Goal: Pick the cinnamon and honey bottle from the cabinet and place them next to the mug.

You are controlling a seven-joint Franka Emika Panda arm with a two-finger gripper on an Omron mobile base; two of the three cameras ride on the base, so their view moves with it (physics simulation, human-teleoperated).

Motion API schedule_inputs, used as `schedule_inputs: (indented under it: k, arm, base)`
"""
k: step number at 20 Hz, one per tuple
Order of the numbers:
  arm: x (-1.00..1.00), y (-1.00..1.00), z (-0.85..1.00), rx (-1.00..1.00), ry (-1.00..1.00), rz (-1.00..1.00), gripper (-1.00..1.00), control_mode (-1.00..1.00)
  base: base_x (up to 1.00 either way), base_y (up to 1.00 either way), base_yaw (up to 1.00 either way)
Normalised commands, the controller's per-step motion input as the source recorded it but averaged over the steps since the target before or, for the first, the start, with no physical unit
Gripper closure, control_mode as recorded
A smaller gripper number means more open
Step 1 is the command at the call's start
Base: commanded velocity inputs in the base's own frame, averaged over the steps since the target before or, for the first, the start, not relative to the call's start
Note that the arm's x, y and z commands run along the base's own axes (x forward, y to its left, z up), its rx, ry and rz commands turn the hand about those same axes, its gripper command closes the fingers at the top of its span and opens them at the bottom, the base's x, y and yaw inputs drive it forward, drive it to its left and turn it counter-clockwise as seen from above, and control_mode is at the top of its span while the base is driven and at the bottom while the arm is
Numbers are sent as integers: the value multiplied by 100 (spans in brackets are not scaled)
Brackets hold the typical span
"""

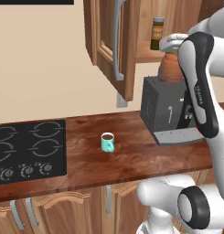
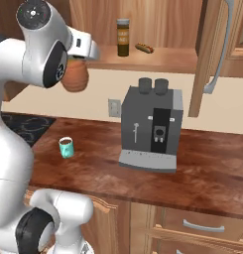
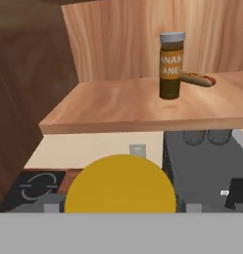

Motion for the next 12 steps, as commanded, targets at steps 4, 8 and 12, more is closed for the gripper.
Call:
schedule_inputs:
  k: [4, 8, 12]
  arm:
    - [-59, 0, -76, 0, 0, 10, 100, -100]
    - [-49, 0, -86, -1, 1, 11, 100, -100]
    - [-21, 4, -82, -6, 9, 9, 100, -100]
  base:
    - [0, 0, 0]
    - [0, 0, 0]
    - [0, 0, 0]
